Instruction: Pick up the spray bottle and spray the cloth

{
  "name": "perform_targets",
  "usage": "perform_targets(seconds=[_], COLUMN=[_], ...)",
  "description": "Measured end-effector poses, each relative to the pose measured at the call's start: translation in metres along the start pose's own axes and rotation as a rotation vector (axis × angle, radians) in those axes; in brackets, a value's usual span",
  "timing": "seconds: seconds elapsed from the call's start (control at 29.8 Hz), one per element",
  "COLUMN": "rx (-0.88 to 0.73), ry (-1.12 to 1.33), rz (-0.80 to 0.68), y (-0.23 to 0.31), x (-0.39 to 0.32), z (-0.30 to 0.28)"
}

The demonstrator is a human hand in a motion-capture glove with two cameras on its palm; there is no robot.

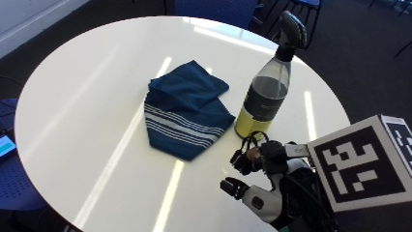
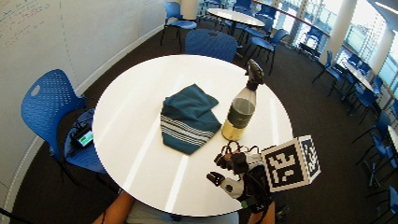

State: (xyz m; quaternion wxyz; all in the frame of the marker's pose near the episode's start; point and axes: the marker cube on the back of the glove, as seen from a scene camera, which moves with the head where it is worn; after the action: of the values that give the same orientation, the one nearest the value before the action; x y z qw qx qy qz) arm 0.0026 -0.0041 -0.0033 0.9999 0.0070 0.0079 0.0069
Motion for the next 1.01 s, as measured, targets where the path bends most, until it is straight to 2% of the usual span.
perform_targets(seconds=[0.4,0.71,1.01], rx=[0.149,0.385,0.483], ry=[0.005,-0.254,-0.282], rz=[0.102,0.282,0.421], y=[-0.031,-0.066,-0.098], x=[0.011,0.039,0.070], z=[-0.012,-0.034,-0.043])
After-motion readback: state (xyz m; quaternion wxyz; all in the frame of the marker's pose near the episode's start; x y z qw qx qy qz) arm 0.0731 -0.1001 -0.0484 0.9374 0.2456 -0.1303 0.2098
